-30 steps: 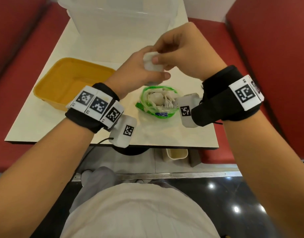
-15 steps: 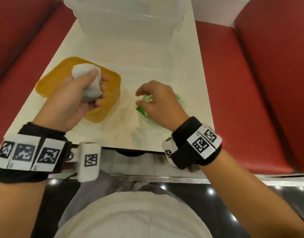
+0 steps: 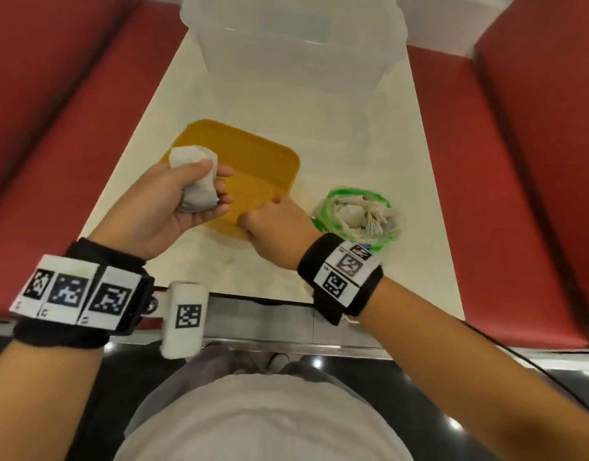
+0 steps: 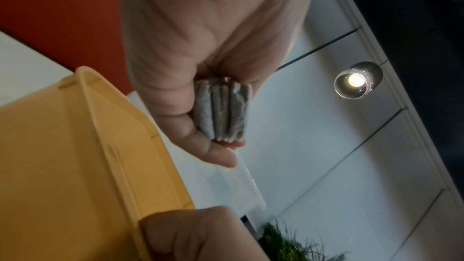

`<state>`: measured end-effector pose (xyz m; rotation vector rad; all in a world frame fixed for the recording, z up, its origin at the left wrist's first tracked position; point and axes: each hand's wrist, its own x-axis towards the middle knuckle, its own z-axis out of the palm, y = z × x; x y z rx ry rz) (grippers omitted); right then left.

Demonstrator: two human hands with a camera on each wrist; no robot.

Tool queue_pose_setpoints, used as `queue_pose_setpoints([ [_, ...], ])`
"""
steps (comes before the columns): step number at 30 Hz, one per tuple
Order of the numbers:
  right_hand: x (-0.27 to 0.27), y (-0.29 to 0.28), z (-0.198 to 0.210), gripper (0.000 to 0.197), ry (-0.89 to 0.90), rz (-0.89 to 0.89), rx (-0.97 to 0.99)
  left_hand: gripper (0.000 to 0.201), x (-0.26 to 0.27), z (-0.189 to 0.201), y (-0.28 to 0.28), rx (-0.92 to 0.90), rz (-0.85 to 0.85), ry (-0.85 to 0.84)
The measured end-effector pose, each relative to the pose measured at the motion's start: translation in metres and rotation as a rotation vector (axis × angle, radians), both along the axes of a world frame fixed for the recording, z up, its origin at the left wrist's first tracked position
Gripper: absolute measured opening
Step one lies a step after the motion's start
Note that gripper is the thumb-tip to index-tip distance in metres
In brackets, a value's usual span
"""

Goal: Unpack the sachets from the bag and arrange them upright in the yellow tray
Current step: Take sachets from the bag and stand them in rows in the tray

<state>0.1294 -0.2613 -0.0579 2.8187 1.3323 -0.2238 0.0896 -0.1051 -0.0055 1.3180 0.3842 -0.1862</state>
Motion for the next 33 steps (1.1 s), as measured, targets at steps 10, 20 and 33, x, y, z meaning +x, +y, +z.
queue_pose_setpoints([
  [10,-0.003,-0.025,0.007,0.012,0.046,0.004,0.008,0.021,0.032,0.007,-0.007,-0.083,-0.181,0.014],
  [20,0.011,-0.105,0.048,0.023,0.029,-0.52,0.389,0.024,0.039,0.008,-0.017,-0.249,-0.231,0.144],
  [33,0.019,-0.129,0.024,0.012,0.029,-0.731,0.34,0.029,0.039,0.008,-0.021,-0.241,-0.288,0.175],
])
